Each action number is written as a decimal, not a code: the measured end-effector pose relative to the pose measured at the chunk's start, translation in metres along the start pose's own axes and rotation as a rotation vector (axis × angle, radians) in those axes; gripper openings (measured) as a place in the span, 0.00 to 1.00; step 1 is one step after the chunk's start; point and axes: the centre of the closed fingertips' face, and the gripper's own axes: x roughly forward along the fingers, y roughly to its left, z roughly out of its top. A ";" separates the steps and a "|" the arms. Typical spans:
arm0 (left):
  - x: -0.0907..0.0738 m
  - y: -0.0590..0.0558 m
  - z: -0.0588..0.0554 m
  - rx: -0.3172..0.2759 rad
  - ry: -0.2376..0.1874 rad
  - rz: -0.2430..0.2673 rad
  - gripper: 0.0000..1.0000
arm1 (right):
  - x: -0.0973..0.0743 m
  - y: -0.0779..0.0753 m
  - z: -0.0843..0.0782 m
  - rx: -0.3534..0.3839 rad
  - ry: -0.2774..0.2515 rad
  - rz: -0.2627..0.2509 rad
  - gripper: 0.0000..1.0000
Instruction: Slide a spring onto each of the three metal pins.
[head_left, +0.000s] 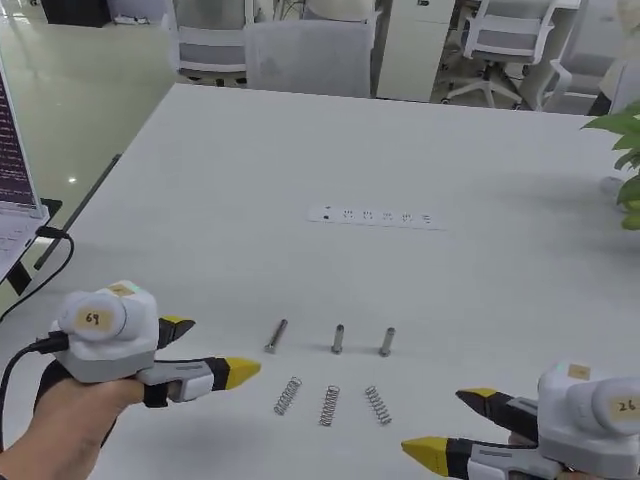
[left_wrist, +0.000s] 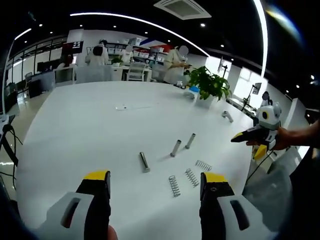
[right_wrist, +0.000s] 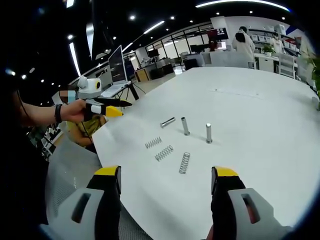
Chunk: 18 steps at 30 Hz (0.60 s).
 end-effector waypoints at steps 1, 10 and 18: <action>0.002 0.001 0.000 0.000 0.003 0.000 0.69 | 0.000 0.000 0.000 0.001 0.001 0.000 0.72; 0.019 0.009 -0.004 0.029 0.052 0.019 0.62 | 0.001 -0.002 0.001 0.002 0.002 -0.001 0.71; 0.036 0.015 -0.007 0.021 0.079 0.024 0.58 | 0.002 -0.005 0.001 0.007 0.003 0.000 0.71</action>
